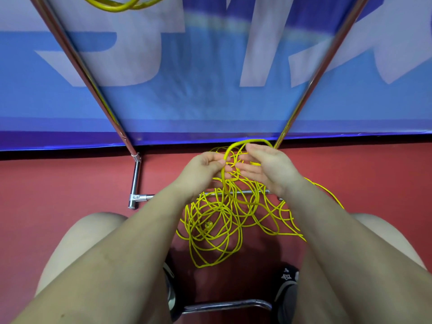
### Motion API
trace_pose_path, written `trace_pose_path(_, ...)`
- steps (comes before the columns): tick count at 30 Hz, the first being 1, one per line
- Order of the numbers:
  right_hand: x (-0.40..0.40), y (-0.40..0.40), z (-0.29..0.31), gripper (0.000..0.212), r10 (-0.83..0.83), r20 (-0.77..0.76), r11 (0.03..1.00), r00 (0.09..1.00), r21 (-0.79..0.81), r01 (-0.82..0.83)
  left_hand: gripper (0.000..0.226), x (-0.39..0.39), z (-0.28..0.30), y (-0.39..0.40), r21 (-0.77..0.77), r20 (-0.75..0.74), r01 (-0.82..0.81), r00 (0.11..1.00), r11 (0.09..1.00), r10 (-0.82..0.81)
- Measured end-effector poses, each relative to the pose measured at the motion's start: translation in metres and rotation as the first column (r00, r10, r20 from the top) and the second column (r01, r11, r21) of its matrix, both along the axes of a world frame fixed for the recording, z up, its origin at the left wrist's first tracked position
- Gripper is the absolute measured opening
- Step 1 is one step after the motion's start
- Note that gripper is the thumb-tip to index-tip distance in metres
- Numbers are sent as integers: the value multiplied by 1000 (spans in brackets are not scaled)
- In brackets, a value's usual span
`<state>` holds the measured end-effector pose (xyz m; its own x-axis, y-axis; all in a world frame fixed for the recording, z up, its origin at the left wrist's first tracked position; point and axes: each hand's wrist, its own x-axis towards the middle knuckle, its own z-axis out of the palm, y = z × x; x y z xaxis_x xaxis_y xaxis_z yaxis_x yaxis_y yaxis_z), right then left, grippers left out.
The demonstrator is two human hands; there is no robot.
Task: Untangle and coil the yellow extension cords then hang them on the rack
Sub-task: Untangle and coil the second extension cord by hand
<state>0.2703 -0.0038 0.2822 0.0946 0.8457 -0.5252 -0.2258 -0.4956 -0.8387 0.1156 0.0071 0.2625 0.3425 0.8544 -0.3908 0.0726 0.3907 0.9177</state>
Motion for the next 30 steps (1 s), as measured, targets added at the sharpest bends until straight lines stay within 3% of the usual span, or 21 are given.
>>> trace_pose_path(1, -1, -2, -2, 33, 111, 205, 993, 972, 9, -115, 17, -1, 1, 2, -9, 16, -45, 999, 999, 45)
trace_pose_path(3, -3, -6, -9, 32, 292, 567, 936, 770, -3, -352, 16, -4, 3, 5, -56, 70, -148, 986, 987, 152)
trace_pose_path(4, -4, -8, -13, 30, 364, 650, 891, 667, -34, -454, 16, -6, 4, 7, -87, 103, -200, 972, 976, 209)
trace_pose_path(6, -6, -12, -21, 24, 468, 697, 808, 544, -88, -582, 15, -8, 5, 11, -159, 171, -298, 931, 941, 323)
trace_pose_path(9, -5, -13, -23, 19, 464, 750, 777, 472, -88, -624, 14, -12, 7, 16, -252, 255, -400, 851, 881, 459)
trace_pose_path(13, -5, -11, -19, 14, 445, 717, 790, 536, -33, -612, 15, -13, 10, 17, -291, 326, -408, 808, 865, 491)
trace_pose_path(15, -8, -11, -17, 22, 432, 642, 818, 633, 17, -576, 14, -12, 10, 17, -284, 339, -359, 830, 889, 444)
trace_pose_path(18, -11, -9, -9, 18, 338, 398, 910, 853, 94, -405, 15, -10, 8, 14, -248, 270, -241, 913, 938, 306)
trace_pose_path(21, -6, -5, -2, 9, 173, 166, 979, 971, 75, -187, 15, -4, 0, 6, -164, 83, -53, 994, 985, 67)
trace_pose_path(25, 0, -1, -2, 11, -87, -66, 996, 994, -20, 86, 12, 3, -7, -6, -123, -36, 153, 987, 981, -159)
trace_pose_path(30, 0, -1, -1, 11, -144, -117, 990, 983, -30, 141, 9, 4, -8, -7, 11, -88, 169, 982, 986, -167)
